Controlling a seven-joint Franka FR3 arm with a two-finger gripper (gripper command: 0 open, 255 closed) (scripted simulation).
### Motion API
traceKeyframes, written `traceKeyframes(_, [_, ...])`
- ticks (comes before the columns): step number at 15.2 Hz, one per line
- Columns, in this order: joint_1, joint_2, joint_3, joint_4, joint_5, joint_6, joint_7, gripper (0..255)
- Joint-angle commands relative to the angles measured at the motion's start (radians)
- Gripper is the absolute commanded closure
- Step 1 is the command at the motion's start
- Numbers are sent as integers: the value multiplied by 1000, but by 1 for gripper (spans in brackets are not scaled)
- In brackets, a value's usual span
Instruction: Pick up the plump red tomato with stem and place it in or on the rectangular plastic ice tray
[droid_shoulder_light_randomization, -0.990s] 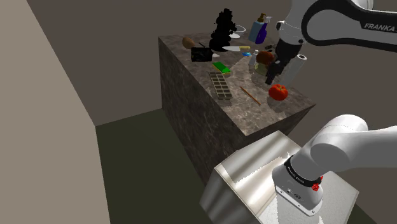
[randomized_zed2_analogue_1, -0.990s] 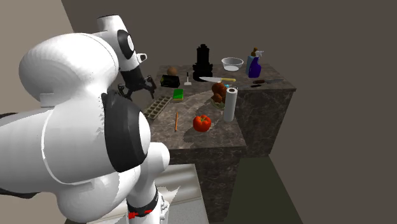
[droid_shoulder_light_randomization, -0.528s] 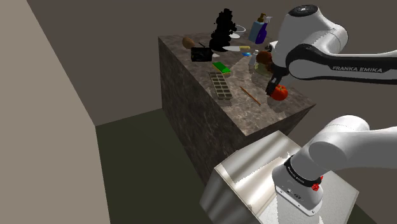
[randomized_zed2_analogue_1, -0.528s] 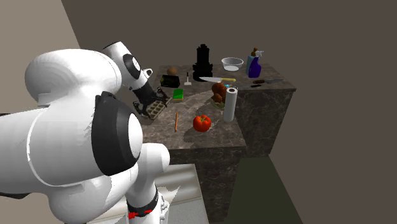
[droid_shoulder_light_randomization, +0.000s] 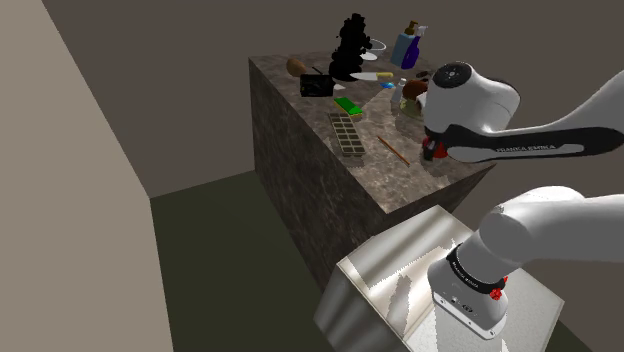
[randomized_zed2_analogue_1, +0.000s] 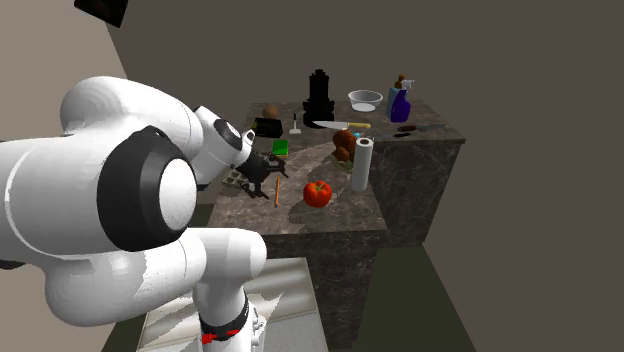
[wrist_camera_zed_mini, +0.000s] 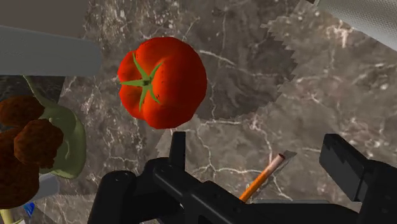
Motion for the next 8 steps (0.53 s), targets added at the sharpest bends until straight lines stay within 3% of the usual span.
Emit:
traceKeyframes(1, [-69, 49, 7, -29, -140, 91, 48, 0])
traceKeyframes(6, [-275, 237, 38, -5, -580, 249, 274, 0])
traceKeyframes(8, [-284, 259, 30, 3, -610, 258, 295, 0])
